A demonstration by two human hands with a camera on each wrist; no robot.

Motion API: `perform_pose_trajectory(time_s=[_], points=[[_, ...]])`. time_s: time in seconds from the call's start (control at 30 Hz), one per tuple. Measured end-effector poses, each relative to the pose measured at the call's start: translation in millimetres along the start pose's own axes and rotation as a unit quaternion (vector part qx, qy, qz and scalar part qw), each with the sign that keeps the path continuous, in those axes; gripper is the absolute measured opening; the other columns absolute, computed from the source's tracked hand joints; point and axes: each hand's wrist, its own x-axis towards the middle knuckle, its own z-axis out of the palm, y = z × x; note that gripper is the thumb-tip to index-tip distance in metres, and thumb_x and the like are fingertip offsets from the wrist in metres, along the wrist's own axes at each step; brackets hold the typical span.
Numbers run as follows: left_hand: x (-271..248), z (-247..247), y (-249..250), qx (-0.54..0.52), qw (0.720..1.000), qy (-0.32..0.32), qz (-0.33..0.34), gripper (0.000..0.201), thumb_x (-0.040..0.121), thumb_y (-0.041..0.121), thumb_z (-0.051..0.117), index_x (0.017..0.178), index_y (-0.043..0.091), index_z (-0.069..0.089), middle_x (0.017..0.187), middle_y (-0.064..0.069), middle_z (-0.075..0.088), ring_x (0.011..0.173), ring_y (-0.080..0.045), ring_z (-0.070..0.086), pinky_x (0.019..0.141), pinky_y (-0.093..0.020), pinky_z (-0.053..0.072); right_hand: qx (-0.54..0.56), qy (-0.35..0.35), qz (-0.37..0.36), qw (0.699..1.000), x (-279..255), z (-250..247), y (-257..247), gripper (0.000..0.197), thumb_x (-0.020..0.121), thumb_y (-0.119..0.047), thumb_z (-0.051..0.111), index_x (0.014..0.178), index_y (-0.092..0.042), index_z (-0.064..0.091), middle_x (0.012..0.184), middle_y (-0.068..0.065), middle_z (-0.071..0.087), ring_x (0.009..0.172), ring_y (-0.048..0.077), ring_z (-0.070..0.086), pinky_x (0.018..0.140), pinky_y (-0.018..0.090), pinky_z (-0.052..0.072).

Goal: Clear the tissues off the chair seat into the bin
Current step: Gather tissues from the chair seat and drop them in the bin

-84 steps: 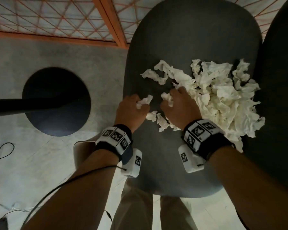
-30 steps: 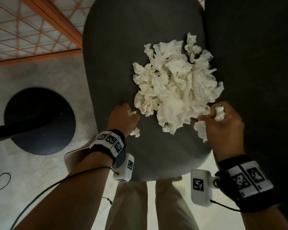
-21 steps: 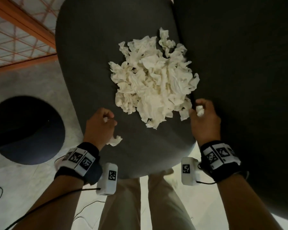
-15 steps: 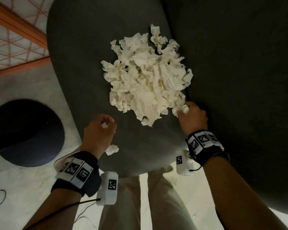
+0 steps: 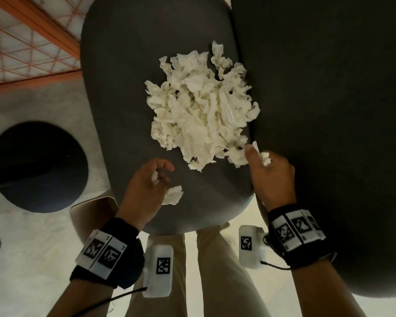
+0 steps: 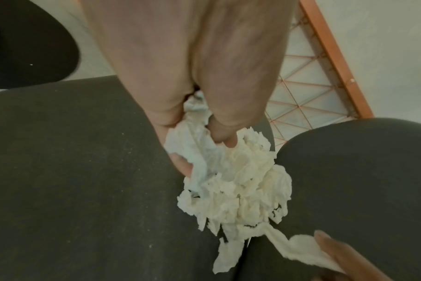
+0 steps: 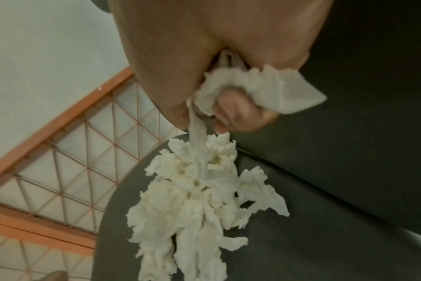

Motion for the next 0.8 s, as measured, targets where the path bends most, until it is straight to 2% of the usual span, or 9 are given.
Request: perform_pose_trajectory(time_s=[0.07, 0.17, 0.27, 0.33, 0.4, 0.47, 0.57, 0.73, 0.8], points=[[-11.4, 0.2, 3.8, -0.054, 0.998, 0.010, 0.001, 0.038, 0.091, -0.005, 0.052, 0.094, 0.032, 0.061, 0.100, 0.003, 0.062, 0.087, -0.008, 0.064, 0.067, -0.022, 0.053, 0.029, 0.016, -0.050, 0.998, -6.5, -6.4, -0.9, 0.036, 0.088, -0.035, 0.063, 0.065, -0.009, 0.058, 0.065, 0.009, 0.063, 0.060, 0.016, 0.059, 0.054, 0.030, 0.042], [-28.1, 1.4, 12.1, -0.184, 0.982, 0.001, -0.037, 0.031, 0.096, -0.006, 0.048, 0.103, 0.020, 0.062, 0.106, -0.005, 0.061, 0.089, -0.017, 0.066, 0.057, -0.028, 0.058, 0.066, 0.023, -0.082, 0.994, -10.3, -11.5, -1.6, 0.011, 0.080, -0.017, 0.067, 0.070, -0.016, 0.061, 0.078, 0.012, 0.067, 0.066, 0.024, 0.065, 0.058, 0.035, 0.053], [-45.3, 2.0, 14.3, -0.221, 0.974, 0.036, -0.047, 0.018, 0.099, 0.008, 0.052, 0.102, 0.023, 0.063, 0.096, -0.002, 0.065, 0.078, -0.013, 0.067, 0.050, -0.023, 0.054, 0.086, -0.020, -0.070, 0.994, -15.0, -16.0, -10.2, 0.006, 0.081, -0.017, 0.066, 0.077, -0.016, 0.062, 0.077, 0.008, 0.070, 0.070, 0.024, 0.068, 0.067, 0.043, 0.059], [-55.4, 2.8, 12.0, -0.223, 0.972, 0.058, -0.057, 0.005, 0.096, 0.027, 0.059, 0.098, 0.028, 0.064, 0.090, 0.002, 0.065, 0.076, -0.011, 0.065, 0.052, -0.021, 0.052, 0.119, -0.057, -0.062, 0.989, -19.2, -15.1, -16.0, 0.014, 0.084, -0.011, 0.059, 0.077, -0.023, 0.056, 0.079, 0.011, 0.072, 0.069, 0.025, 0.071, 0.068, 0.045, 0.060], [-64.1, 2.7, 7.5, -0.251, 0.962, 0.064, -0.082, 0.014, 0.087, 0.040, 0.068, 0.095, 0.029, 0.064, 0.088, 0.007, 0.066, 0.080, -0.011, 0.066, 0.061, -0.024, 0.055, 0.156, -0.097, -0.057, 0.981, -25.0, -11.1, -21.8, 0.033, 0.086, -0.001, 0.052, 0.077, -0.033, 0.051, 0.081, 0.012, 0.069, 0.060, 0.028, 0.070, 0.060, 0.046, 0.059], [-73.3, 0.6, -3.1, -0.280, 0.952, 0.054, -0.107, 0.028, 0.077, 0.039, 0.079, 0.098, 0.030, 0.063, 0.092, 0.009, 0.068, 0.085, -0.013, 0.067, 0.072, -0.031, 0.056, 0.161, -0.127, -0.052, 0.977, -31.9, -1.7, -24.9, 0.037, 0.088, 0.002, 0.047, 0.083, -0.035, 0.048, 0.079, 0.009, 0.065, 0.049, 0.028, 0.062, 0.051, 0.042, 0.054], [-84.1, -1.2, -19.0, -0.282, 0.952, 0.025, -0.119, 0.034, 0.078, 0.019, 0.080, 0.103, 0.028, 0.060, 0.108, 0.002, 0.063, 0.098, -0.021, 0.064, 0.081, -0.040, 0.057, 0.151, -0.147, -0.066, 0.975, -40.1, 13.3, -19.4, 0.027, 0.089, -0.005, 0.046, 0.095, -0.031, 0.045, 0.075, 0.001, 0.068, 0.054, 0.025, 0.055, 0.055, 0.036, 0.048], [-104.1, -6.1, -63.5, -0.245, 0.962, 0.042, -0.110, 0.014, 0.097, 0.016, 0.056, 0.107, 0.024, 0.060, 0.101, 0.000, 0.063, 0.088, -0.015, 0.065, 0.074, -0.024, 0.057, 0.081, -0.208, -0.094, 0.970, -62.4, 54.8, -7.9, 0.011, 0.098, -0.021, 0.051, 0.101, -0.030, 0.057, 0.073, -0.012, 0.072, 0.071, 0.025, 0.063, 0.070, 0.039, 0.047], [-113.2, -7.3, -86.0, -0.284, 0.950, 0.053, -0.115, 0.018, 0.098, 0.011, 0.052, 0.113, 0.017, 0.061, 0.103, -0.008, 0.065, 0.082, -0.015, 0.068, 0.073, -0.025, 0.059, 0.040, -0.225, -0.079, 0.970, -75.0, 74.3, -5.5, 0.014, 0.095, -0.034, 0.058, 0.090, -0.023, 0.064, 0.067, -0.008, 0.069, 0.061, 0.017, 0.063, 0.064, 0.035, 0.047]])
